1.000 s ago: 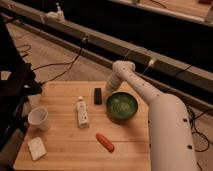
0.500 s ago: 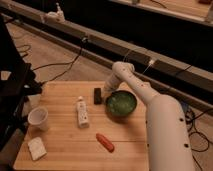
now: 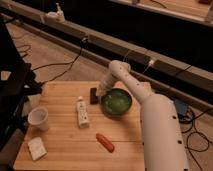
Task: Push the eraser across the table
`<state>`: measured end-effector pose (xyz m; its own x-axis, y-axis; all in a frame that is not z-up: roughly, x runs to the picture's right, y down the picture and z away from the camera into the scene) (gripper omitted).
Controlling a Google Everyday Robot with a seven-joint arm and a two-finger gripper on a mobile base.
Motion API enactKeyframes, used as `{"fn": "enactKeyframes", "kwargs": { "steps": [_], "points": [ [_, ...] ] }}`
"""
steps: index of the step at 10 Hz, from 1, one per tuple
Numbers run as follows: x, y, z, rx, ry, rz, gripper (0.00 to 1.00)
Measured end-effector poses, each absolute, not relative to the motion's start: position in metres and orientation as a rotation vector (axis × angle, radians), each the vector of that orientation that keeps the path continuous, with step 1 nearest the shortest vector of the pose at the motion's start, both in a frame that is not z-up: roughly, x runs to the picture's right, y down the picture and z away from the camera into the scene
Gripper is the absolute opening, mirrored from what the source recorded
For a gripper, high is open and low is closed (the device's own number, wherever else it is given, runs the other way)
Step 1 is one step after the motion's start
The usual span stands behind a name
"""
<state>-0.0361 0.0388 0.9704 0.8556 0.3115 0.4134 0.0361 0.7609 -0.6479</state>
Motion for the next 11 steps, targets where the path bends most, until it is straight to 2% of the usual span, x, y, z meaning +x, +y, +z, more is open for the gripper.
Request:
{"fn": "enactKeyframes", "kwargs": {
  "steps": [6,11],
  "points": [
    [-0.030,0.025,0.974,-0.686,-0.463,0.082,0.00],
    [-0.052,0.037,0.978,-0.734,-0.453,0.030,0.00]
  ]
}}
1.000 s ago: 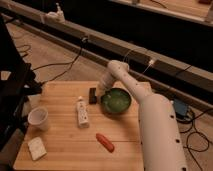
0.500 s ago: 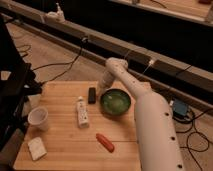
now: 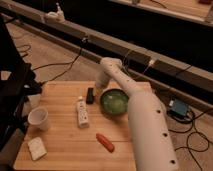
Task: Push the eraser across the table
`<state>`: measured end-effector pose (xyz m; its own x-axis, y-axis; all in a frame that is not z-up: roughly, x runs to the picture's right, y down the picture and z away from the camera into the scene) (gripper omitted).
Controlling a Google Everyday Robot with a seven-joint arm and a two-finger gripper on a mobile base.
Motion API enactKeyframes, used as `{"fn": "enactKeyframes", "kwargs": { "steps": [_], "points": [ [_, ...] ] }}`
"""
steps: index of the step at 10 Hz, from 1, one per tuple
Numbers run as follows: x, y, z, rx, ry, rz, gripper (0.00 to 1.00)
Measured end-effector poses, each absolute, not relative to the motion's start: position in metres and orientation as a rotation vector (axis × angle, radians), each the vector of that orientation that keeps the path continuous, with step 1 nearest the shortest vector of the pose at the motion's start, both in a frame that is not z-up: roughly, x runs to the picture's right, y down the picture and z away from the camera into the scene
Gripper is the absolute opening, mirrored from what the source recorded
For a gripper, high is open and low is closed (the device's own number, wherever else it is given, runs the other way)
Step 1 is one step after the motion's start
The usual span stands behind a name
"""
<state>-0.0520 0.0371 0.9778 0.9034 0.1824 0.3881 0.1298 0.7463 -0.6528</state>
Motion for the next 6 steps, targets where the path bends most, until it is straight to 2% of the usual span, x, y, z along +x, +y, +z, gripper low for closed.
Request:
{"fn": "enactKeyframes", "kwargs": {
  "steps": [6],
  "points": [
    [-0.077,0.032,0.983,-0.732,-0.526,0.055,0.00]
  ]
}}
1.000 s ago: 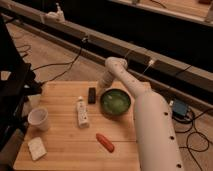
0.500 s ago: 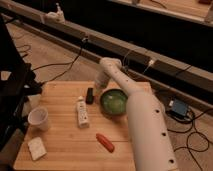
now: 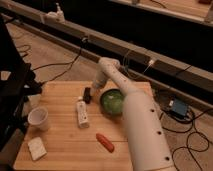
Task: Push the eraser across the table
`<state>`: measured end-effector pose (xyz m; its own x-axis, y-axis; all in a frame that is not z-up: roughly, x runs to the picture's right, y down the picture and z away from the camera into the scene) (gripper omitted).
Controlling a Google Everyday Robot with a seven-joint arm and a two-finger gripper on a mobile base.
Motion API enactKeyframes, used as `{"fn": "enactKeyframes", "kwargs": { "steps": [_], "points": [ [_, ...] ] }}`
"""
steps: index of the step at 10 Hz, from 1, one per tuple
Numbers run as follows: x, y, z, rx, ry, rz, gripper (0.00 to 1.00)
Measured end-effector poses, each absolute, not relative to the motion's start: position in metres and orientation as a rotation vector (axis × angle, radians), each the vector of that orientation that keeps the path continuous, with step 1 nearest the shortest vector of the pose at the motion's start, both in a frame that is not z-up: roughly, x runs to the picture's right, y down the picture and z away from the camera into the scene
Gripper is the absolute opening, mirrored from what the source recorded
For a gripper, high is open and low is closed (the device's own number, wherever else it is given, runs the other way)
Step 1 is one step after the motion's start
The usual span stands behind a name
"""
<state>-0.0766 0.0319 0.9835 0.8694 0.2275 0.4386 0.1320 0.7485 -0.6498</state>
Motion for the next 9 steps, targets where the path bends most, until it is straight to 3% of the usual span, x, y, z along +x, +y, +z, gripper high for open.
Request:
{"fn": "enactKeyframes", "kwargs": {
  "steps": [9],
  "points": [
    [-0.111,0.029,0.990,-0.708,-0.676,0.084,0.00]
  ]
}}
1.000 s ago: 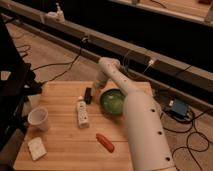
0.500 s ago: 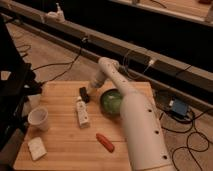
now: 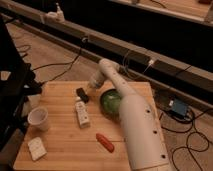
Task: Push the eraser across the table
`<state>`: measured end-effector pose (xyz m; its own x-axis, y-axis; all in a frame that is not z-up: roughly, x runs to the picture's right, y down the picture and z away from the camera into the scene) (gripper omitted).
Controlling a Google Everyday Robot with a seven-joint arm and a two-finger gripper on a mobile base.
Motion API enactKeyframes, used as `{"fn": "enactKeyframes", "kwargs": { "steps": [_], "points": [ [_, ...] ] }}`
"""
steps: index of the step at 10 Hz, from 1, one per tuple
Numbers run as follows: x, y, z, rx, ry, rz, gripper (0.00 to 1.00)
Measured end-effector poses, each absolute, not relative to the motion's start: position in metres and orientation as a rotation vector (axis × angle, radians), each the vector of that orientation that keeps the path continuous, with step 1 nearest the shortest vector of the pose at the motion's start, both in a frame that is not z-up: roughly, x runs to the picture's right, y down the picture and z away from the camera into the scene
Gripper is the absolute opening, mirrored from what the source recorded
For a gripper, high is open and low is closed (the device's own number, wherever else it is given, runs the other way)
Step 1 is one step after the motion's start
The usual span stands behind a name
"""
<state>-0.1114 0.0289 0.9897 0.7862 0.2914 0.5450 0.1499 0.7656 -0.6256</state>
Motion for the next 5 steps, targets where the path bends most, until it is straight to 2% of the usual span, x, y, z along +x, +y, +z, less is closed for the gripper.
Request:
{"fn": "enactKeyframes", "kwargs": {
  "steps": [5],
  "points": [
    [-0.150,0.026,0.980,-0.698,-0.768,0.029,0.00]
  ]
}}
